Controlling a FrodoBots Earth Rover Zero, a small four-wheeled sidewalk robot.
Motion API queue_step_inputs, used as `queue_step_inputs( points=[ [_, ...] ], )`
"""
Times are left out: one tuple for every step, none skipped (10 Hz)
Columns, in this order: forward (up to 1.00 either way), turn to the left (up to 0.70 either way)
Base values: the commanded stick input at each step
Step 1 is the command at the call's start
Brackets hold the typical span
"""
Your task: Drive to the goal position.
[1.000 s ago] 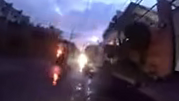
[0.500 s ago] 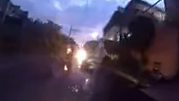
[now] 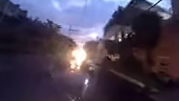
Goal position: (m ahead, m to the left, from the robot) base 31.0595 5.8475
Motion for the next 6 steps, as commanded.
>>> queue_step_inputs(
  points=[
    [0.70,0.00],
    [0.70,0.00],
    [0.70,0.00],
    [0.70,-0.01],
    [0.70,-0.16],
    [0.70,-0.31]
  ],
)
